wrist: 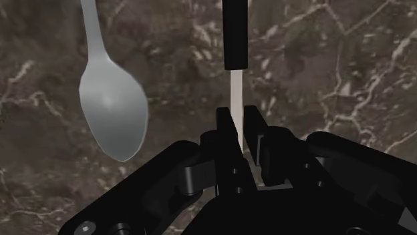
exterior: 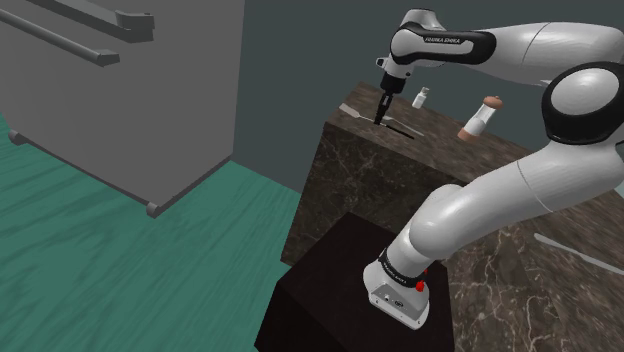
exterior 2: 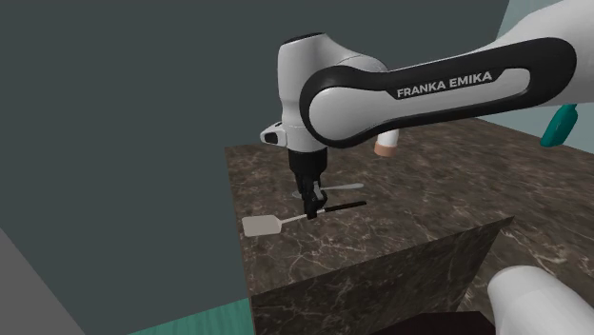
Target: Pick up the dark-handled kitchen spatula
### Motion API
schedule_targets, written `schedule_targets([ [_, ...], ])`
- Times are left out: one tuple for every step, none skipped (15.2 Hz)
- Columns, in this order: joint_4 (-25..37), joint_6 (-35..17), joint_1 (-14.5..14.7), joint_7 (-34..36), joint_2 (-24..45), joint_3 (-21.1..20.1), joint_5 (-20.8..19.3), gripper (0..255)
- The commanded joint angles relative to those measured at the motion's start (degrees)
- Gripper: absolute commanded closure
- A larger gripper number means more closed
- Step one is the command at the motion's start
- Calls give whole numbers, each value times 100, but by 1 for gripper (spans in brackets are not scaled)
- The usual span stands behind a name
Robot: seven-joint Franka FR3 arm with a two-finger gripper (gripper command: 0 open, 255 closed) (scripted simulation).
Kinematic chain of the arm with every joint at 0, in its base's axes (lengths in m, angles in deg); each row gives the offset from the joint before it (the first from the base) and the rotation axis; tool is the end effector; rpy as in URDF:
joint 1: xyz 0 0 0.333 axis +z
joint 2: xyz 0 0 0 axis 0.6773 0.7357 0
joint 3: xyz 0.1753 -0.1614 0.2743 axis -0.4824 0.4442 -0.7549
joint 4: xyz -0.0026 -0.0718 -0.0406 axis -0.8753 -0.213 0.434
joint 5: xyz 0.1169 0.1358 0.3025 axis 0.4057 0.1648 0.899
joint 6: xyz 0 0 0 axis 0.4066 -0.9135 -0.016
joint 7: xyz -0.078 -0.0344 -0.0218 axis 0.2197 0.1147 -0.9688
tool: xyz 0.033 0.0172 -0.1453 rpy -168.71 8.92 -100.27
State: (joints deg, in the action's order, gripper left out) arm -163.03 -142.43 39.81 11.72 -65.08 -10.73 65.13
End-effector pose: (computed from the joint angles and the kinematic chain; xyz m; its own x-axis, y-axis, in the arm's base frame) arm 0.2843 -0.2619 0.5297 0.9599 0.2724 -0.0664 0.2730 -0.9620 0.0003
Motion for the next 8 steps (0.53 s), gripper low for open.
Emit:
schedule_targets([
  [-2, -1, 0, 0, -1, 0, 0, 255],
  [-2, -1, 0, 0, -1, 0, 0, 255],
  [-2, -1, 0, 0, -1, 0, 0, 255],
  [-2, -1, 0, 0, -1, 0, 0, 255],
  [-2, -1, 0, 0, -1, 0, 0, 255],
  [-4, -9, 0, -2, 4, 4, 0, 255],
  [67, 69, 3, -7, -2, -10, 8, 255],
  [139, 145, 7, -11, -6, -23, 15, 255],
])
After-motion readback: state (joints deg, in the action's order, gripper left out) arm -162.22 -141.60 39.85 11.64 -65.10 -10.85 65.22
